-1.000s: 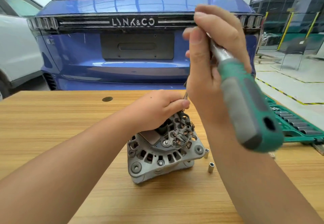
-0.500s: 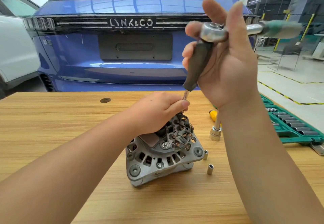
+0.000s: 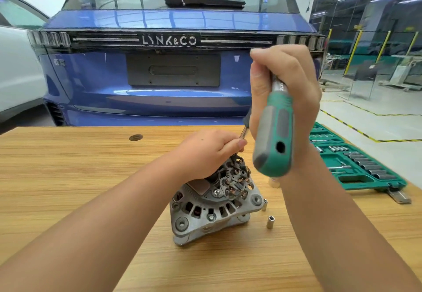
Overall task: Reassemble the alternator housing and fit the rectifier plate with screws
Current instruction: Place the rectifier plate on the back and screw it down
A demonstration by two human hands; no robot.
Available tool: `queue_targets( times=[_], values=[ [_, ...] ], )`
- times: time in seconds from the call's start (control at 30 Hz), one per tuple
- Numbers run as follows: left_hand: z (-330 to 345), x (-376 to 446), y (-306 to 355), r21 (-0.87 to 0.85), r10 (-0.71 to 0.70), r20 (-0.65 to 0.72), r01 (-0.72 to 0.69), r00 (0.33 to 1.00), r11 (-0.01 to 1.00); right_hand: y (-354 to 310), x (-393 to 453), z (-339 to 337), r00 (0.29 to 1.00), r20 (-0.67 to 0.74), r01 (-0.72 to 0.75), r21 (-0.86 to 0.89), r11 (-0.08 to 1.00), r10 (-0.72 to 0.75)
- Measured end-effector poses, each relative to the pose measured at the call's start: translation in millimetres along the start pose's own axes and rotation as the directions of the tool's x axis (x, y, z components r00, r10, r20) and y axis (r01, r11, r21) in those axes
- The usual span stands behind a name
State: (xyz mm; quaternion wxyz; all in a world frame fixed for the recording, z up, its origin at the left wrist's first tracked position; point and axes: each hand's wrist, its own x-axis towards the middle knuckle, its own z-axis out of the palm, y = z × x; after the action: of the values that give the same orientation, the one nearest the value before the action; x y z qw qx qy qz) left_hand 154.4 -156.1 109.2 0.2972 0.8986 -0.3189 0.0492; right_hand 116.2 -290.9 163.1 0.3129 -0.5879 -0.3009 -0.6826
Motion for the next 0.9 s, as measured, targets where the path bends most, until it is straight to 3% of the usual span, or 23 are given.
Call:
queue_targets(
  times=[0.07, 0.13, 0.27, 0.33, 0.4, 0.47, 0.57, 0.63, 0.7, 0.8, 0.9],
  values=[
    [-2, -2, 2, 0.074, 0.006, 0.018, -0.007, 1.0, 0.997, -1, 8, -9, 0.984, 0.18, -0.001, -0.087, 0.996, 0.016],
    [-3, -2, 2, 0.083, 0.007, 0.038, -0.01, 0.999, 0.997, -4, 21, -19, 0.91, 0.414, 0.059, -0.167, 0.984, 0.016],
    [-8, -3, 6, 0.13, 0.008, 0.054, -0.015, 0.998, 0.991, -28, 63, -31, 0.579, 0.802, 0.285, -0.365, 0.886, 0.144],
    [-10, -5, 7, 0.118, 0.014, 0.06, -0.022, 0.998, 0.993, -38, 83, -28, 0.434, 0.872, 0.453, -0.428, 0.782, 0.226],
    [-10, -6, 7, 0.109, 0.017, 0.068, -0.024, 0.998, 0.994, -43, 102, -17, 0.294, 0.888, 0.507, -0.458, 0.73, 0.353],
    [-10, -7, 7, 0.11, 0.021, 0.082, -0.03, 0.996, 0.993, -44, 115, -5, 0.154, 0.865, 0.374, -0.498, 0.782, 0.478],
    [-10, -7, 5, 0.107, 0.025, 0.083, -0.034, 0.996, 0.994, -35, 118, 8, -0.021, 0.833, -0.16, -0.549, 0.82, 0.554],
    [-9, -7, 3, 0.086, 0.018, 0.072, -0.024, 0.997, 0.996, -30, 112, 12, -0.066, 0.819, -0.583, -0.495, 0.644, 0.571],
    [-9, -7, 3, 0.064, 0.015, 0.061, -0.019, 0.998, 0.998, -25, 102, 12, -0.078, 0.795, -0.895, -0.322, 0.309, 0.601],
    [-9, -5, 3, 0.056, 0.015, 0.058, -0.018, 0.998, 0.998, -18, 83, 10, -0.011, 0.64, -0.99, 0.101, -0.098, 0.768],
    [-9, -2, 4, 0.066, 0.03, 0.054, -0.034, 0.998, 0.997, -15, 65, 2, 0.046, 0.468, -0.819, 0.523, -0.235, 0.883]
  ],
)
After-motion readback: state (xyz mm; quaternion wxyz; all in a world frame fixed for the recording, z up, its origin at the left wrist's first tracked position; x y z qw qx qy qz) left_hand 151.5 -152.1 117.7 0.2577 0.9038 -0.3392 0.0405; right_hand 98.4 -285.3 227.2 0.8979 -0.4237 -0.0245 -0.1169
